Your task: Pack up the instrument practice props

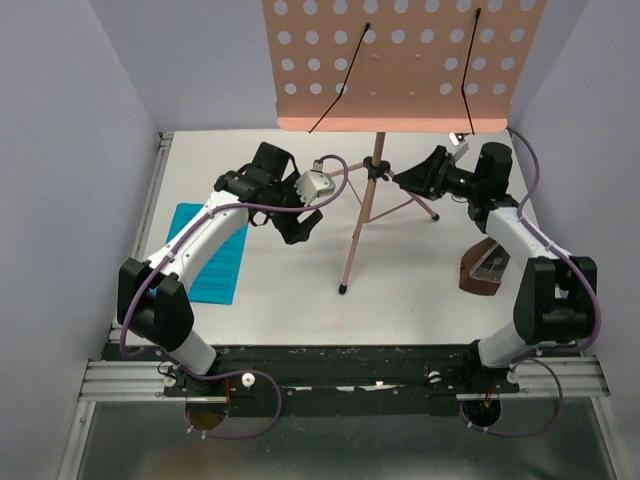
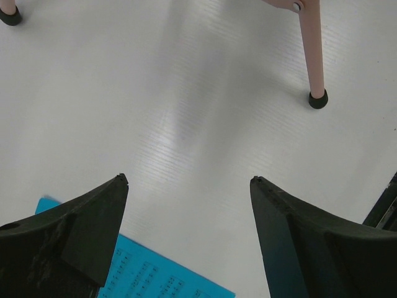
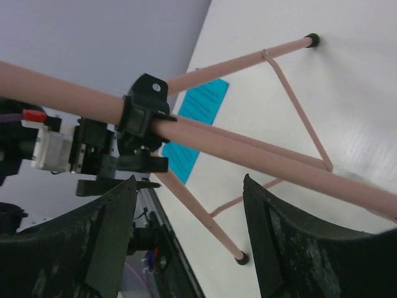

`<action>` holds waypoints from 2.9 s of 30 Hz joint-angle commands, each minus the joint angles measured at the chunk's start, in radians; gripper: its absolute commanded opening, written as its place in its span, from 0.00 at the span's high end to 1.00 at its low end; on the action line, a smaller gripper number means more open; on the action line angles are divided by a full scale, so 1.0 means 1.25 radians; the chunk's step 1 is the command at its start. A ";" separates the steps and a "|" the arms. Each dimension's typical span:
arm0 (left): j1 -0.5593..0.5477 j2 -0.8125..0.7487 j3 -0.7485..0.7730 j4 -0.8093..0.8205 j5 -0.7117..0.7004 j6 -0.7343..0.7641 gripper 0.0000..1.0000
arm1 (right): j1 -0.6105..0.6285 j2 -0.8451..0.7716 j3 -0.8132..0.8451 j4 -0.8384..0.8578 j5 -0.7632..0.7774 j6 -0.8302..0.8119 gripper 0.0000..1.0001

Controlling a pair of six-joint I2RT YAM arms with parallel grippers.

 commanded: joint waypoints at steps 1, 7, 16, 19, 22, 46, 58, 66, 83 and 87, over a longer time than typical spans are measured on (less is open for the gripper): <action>0.002 -0.022 -0.005 -0.035 0.014 0.018 0.11 | 0.007 0.078 0.073 0.102 -0.164 0.228 0.26; 0.002 -0.040 -0.030 -0.035 -0.002 0.021 0.11 | 0.023 0.140 0.109 0.100 -0.193 0.268 0.32; 0.002 -0.039 -0.043 -0.034 -0.009 0.024 0.11 | 0.056 0.188 0.159 0.131 -0.228 0.287 0.40; 0.002 -0.033 -0.040 -0.032 -0.009 0.023 0.11 | 0.056 0.197 0.163 0.137 -0.229 0.293 0.43; 0.003 -0.029 -0.036 -0.031 -0.012 0.023 0.11 | 0.058 0.205 0.166 0.154 -0.234 0.304 0.45; 0.002 -0.021 -0.037 -0.013 -0.023 0.027 0.11 | 0.096 0.034 0.146 -0.109 0.089 -0.658 1.00; 0.004 -0.028 -0.046 -0.001 -0.027 0.025 0.11 | 0.262 -0.098 -0.057 -0.067 0.249 -1.711 1.00; 0.006 -0.034 -0.060 0.012 -0.013 0.012 0.11 | 0.315 -0.111 -0.277 0.359 0.413 -1.844 0.83; 0.015 -0.074 -0.090 -0.049 0.003 0.008 0.11 | 0.150 -0.343 -0.242 -0.112 0.351 -0.378 0.17; 0.015 -0.066 -0.070 -0.083 0.003 0.009 0.11 | 0.071 -0.252 -0.196 -0.025 0.176 -0.205 0.19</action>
